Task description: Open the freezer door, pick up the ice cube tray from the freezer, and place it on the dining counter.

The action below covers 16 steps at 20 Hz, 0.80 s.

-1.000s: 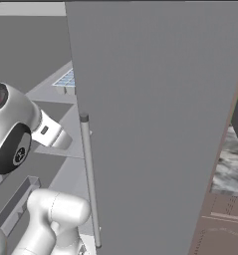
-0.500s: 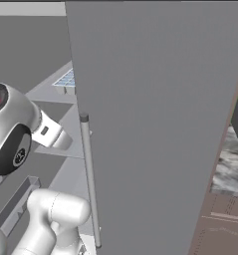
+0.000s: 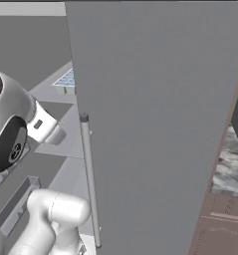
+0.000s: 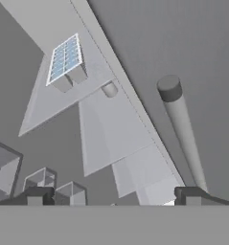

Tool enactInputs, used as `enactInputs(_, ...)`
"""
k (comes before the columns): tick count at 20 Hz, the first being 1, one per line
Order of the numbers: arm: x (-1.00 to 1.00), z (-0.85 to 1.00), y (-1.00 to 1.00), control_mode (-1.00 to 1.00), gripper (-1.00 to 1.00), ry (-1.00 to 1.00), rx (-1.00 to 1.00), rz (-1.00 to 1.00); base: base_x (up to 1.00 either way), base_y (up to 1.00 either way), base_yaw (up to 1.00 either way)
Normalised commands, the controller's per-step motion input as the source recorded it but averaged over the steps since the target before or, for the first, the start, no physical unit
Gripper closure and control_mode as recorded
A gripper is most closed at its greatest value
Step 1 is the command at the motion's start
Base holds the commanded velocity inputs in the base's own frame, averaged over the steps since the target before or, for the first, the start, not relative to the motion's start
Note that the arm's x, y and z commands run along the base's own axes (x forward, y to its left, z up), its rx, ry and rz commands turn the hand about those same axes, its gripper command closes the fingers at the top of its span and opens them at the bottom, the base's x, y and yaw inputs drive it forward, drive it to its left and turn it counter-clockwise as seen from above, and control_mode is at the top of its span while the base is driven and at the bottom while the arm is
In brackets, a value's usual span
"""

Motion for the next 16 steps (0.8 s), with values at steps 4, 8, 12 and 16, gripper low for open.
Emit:
enactInputs(4,-0.44,0.61,0.29,-1.00,-1.00,0.00,0.07,-0.04,0.00,0.00,0.00)
enactInputs(8,-0.33,0.35,0.65,-1.00,-1.00,0.00,0.00,-0.13,0.00,0.00,0.00)
enactInputs(12,-0.17,0.10,0.49,-1.00,-1.00,0.01,0.00,-0.19,0.00,0.00,0.00)
enactInputs(16,0.00,-0.01,0.07,-1.00,-1.00,0.00,0.09,-0.25,0.00,0.00,0.00)
